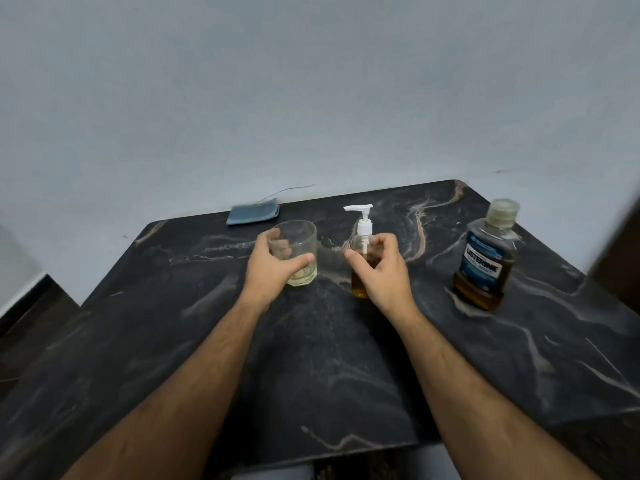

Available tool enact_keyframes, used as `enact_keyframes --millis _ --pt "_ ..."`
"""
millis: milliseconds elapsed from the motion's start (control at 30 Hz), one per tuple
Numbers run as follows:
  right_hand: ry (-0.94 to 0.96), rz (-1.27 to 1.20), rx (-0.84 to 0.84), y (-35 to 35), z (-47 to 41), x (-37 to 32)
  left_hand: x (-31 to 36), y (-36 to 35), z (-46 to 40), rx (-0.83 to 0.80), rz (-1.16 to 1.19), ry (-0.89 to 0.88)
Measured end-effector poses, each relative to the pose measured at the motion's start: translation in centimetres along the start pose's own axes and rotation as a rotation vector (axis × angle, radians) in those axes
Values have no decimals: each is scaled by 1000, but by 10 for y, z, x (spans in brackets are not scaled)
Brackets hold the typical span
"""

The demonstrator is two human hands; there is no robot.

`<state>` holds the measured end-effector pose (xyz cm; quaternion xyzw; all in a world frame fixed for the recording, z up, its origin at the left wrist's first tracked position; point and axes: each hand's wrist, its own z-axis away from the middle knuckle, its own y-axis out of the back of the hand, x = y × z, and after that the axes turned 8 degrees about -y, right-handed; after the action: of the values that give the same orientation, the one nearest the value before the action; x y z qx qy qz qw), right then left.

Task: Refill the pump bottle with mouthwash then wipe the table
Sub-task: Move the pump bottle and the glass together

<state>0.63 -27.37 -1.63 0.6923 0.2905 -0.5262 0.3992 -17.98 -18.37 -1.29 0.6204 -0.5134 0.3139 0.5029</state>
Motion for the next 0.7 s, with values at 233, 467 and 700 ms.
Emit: enact_keyframes --millis 233,467,700 --pt "112 9 -11 16 54 -12 0 -8 62 -89 105 -26" --pt "114 34 -44 28 65 -21 0 -5 70 -177 113 -8" --pt "142 32 -107 26 67 -36 -4 -4 66 -247 72 -22"
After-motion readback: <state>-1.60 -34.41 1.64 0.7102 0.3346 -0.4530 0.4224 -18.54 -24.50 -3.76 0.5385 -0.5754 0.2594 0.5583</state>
